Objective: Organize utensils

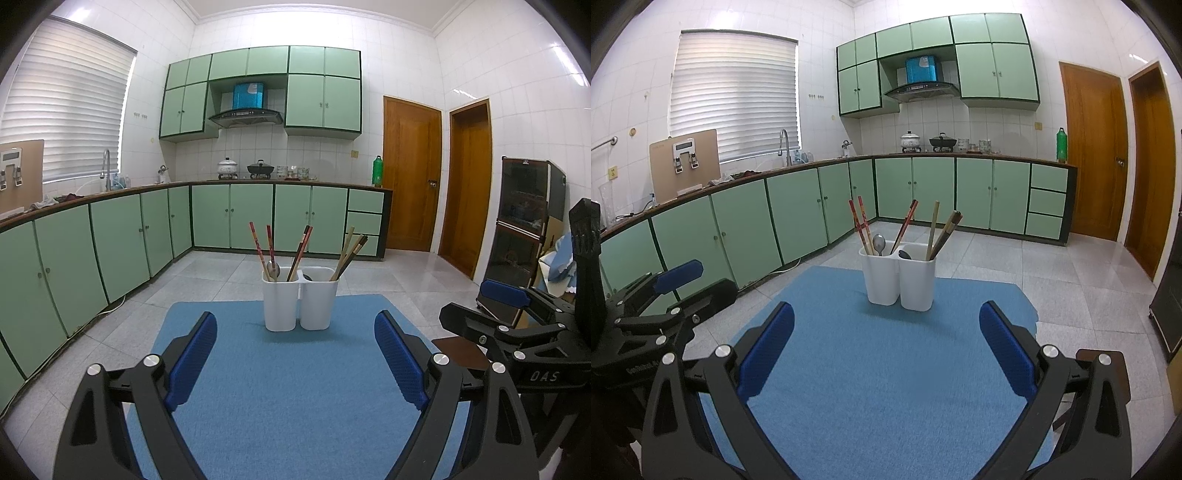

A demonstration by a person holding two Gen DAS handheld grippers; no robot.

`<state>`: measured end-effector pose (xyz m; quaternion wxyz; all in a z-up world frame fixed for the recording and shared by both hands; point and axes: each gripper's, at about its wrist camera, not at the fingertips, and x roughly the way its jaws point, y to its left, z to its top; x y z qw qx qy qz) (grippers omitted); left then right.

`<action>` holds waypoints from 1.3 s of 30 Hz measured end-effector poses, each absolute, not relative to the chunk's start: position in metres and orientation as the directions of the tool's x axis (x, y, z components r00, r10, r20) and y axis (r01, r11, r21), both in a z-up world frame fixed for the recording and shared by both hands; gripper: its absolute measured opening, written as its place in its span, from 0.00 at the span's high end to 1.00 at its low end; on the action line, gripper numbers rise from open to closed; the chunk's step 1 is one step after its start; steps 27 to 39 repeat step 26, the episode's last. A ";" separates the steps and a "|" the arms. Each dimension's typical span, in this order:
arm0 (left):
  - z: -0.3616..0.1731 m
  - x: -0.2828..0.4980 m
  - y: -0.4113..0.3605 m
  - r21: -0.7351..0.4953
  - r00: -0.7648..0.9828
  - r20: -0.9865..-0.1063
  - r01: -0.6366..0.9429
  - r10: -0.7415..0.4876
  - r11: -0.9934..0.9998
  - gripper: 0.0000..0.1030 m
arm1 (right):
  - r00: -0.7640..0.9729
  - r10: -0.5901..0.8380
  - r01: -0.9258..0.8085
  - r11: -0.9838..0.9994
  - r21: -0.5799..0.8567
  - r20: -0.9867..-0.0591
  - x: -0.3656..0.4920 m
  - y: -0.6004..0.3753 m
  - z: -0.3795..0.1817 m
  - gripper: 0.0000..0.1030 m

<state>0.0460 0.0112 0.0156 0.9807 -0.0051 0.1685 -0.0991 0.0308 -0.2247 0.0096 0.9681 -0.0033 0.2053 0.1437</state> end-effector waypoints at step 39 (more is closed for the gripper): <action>0.015 0.047 0.010 -0.044 0.919 -0.348 0.183 -0.187 0.982 0.17 | 0.873 0.269 -0.270 0.961 0.058 -0.406 0.035 -0.226 0.004 0.05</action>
